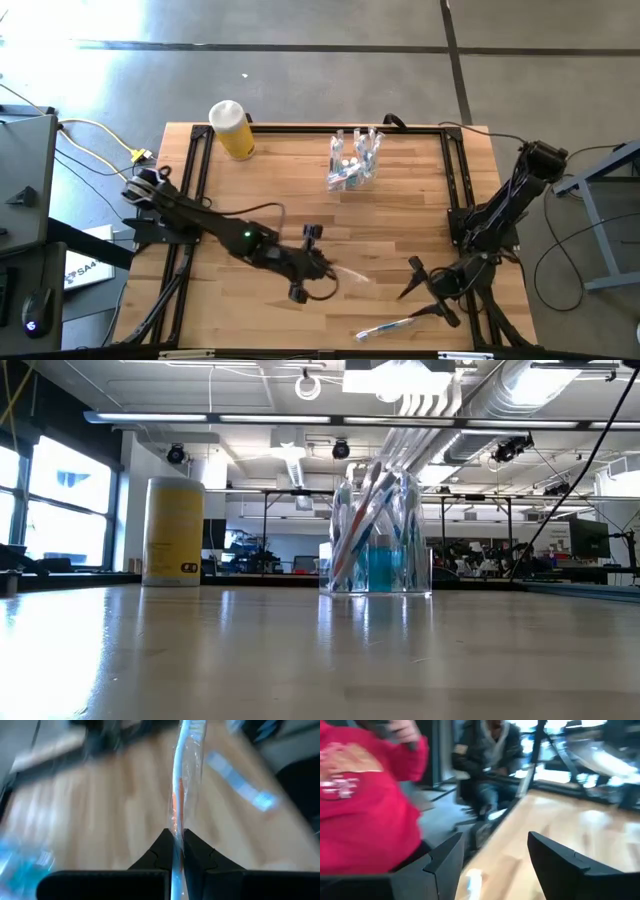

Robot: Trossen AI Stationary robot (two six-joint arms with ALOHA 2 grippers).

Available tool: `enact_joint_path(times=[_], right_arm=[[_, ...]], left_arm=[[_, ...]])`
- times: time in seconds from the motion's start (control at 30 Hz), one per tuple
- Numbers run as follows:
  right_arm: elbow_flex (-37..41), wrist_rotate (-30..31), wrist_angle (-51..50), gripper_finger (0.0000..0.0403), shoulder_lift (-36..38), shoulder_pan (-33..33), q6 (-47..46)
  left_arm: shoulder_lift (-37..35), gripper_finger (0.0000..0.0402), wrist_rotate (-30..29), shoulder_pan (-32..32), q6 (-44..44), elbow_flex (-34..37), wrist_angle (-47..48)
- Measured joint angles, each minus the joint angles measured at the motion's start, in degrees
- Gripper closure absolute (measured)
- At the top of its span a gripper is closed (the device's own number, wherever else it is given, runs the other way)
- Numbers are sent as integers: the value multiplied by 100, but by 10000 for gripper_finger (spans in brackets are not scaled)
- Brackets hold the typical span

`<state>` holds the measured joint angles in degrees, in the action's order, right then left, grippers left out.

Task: Pick & Place toothbrushing station
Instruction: Put the orange toothbrush into the transparent organizer

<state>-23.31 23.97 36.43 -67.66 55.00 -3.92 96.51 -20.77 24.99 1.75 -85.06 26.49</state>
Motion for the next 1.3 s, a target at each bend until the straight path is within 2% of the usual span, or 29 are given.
enact_joint_path(times=[0.17,0.3,0.4,0.53,0.67,0.83,1.07,1.3], right_arm=[[0,635,491,190,-169,-4,340],[2,759,741,190,-203,-32,556],[0,771,839,190,-201,-179,569],[0,790,896,190,-201,-455,546],[0,768,907,190,-207,-828,542],[0,774,1014,190,-210,-1224,457],[0,699,1329,190,-290,-1492,403],[-4,246,2054,190,-617,-1809,644]], left_arm=[[-442,391,786,-162,247,1324,-2208],[-438,391,1689,-472,-28,2440,-4633],[-174,391,2509,-714,-254,3004,-6743],[253,391,3000,-923,-654,3336,-8325],[673,391,3048,-1003,-1058,3259,-8764],[1031,391,3250,-1041,-1105,3022,-8882],[1146,391,3319,-1038,-1049,2871,-8768],[1145,391,3306,-1040,-877,2805,-8657]])
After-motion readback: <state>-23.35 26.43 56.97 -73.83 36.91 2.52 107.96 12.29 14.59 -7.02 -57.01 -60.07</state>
